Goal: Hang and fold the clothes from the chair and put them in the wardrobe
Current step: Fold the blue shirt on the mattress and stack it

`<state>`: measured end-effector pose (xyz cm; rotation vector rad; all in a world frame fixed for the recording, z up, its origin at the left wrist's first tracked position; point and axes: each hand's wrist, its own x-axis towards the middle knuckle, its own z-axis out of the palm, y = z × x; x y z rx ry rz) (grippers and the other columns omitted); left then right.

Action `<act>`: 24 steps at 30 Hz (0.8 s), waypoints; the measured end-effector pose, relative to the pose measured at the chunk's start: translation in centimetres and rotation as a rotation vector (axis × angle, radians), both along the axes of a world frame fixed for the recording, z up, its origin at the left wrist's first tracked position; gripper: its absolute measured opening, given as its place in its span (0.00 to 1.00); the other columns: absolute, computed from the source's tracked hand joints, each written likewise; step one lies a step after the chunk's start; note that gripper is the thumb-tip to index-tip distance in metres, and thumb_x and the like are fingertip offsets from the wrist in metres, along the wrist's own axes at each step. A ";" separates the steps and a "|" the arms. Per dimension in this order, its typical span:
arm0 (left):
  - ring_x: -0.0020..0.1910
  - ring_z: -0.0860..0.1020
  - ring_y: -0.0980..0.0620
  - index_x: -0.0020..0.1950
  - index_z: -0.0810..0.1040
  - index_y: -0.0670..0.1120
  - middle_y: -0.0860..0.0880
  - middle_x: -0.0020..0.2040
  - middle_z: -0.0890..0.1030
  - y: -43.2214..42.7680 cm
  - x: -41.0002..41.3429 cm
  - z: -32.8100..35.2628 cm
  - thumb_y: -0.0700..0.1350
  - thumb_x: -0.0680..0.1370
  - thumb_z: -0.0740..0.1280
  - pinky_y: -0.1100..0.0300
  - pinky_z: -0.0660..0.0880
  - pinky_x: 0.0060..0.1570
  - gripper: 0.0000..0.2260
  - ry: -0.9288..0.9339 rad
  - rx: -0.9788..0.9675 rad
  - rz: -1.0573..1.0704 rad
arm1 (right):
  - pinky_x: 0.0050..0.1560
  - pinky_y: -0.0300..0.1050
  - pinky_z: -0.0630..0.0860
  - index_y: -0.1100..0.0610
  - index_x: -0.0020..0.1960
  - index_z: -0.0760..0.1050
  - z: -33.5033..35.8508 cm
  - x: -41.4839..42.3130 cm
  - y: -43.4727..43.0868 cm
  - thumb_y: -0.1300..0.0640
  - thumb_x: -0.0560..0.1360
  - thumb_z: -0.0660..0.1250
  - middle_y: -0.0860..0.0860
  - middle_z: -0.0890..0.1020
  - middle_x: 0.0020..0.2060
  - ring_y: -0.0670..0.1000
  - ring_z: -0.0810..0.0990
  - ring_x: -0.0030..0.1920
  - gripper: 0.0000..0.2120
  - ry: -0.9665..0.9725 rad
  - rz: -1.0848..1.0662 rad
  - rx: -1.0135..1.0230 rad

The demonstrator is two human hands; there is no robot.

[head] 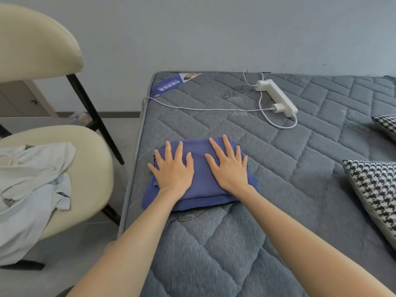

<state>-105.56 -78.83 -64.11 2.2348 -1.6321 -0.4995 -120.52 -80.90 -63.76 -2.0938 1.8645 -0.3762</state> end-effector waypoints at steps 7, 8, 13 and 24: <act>0.73 0.58 0.36 0.74 0.47 0.69 0.42 0.78 0.50 0.8 1.7 -0.1 0.74 0.71 0.53 0.37 0.59 0.69 0.34 0.359 0.076 0.188 | 0.71 0.69 0.54 0.25 0.70 0.40 0.1 -1.1 0.4 0.23 0.68 0.55 0.50 0.43 0.78 0.70 0.51 0.74 0.37 -0.275 -0.219 0.210; 0.72 0.61 0.35 0.74 0.47 0.70 0.40 0.77 0.54 1.0 1.9 -0.2 0.75 0.70 0.54 0.38 0.61 0.68 0.35 0.370 0.083 0.192 | 0.70 0.68 0.56 0.24 0.70 0.39 0.1 -1.3 0.6 0.23 0.66 0.56 0.52 0.44 0.78 0.70 0.54 0.73 0.39 -0.304 -0.231 0.217; 0.64 0.69 0.35 0.73 0.45 0.71 0.38 0.69 0.65 1.5 2.1 -0.1 0.75 0.69 0.56 0.44 0.67 0.63 0.36 0.427 0.084 0.175 | 0.67 0.65 0.61 0.27 0.71 0.39 0.0 -2.1 0.9 0.21 0.64 0.58 0.60 0.59 0.74 0.68 0.62 0.69 0.43 -0.309 -0.287 0.270; 0.67 0.68 0.37 0.74 0.47 0.69 0.42 0.72 0.67 0.4 3.1 -0.9 0.73 0.70 0.59 0.45 0.65 0.65 0.36 0.483 0.100 0.132 | 0.57 0.53 0.68 0.34 0.74 0.52 0.7 -2.2 0.7 0.30 0.71 0.62 0.56 0.75 0.62 0.59 0.73 0.62 0.35 -0.391 -0.243 0.232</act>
